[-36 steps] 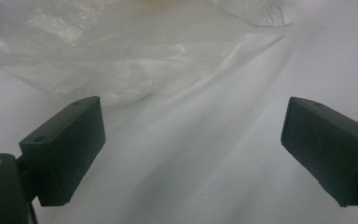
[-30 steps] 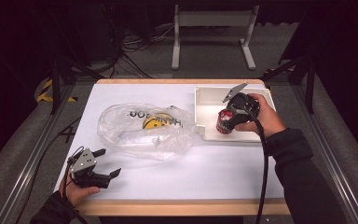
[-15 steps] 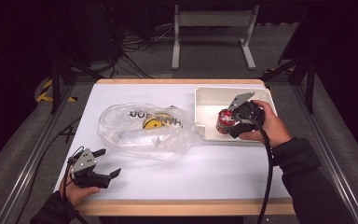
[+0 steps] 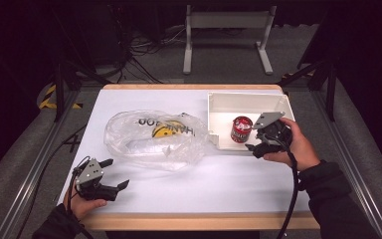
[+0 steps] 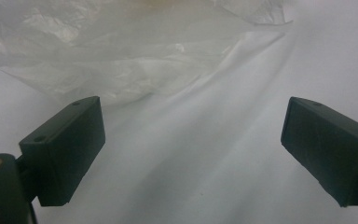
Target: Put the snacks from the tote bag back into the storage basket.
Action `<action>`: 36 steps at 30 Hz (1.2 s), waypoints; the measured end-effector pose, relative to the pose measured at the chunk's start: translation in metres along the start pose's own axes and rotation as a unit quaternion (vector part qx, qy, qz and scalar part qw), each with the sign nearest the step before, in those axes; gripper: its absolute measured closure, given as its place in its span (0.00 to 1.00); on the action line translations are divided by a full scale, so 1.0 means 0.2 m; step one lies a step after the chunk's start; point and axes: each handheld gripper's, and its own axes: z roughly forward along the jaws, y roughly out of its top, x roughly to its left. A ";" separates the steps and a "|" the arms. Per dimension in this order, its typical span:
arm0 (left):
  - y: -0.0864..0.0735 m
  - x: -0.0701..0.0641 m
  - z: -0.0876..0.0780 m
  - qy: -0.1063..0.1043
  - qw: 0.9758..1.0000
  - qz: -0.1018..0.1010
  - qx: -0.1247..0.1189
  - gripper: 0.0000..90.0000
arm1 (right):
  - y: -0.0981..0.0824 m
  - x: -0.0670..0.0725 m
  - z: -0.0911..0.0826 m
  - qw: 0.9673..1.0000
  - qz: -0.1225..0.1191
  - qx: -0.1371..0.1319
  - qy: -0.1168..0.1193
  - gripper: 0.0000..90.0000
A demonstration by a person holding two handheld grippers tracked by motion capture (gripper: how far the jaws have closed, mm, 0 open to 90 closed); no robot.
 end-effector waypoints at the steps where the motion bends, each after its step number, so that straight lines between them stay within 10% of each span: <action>1: 0.00 0.00 0.00 0.000 1.000 -0.002 -0.001 0.08 | -0.01 0.00 0.00 1.000 0.002 0.000 -0.002 0.20; 36: 0.00 0.00 0.00 0.000 1.000 0.000 -0.001 0.08 | -0.43 0.15 -0.04 0.997 0.037 -0.061 -0.039 0.17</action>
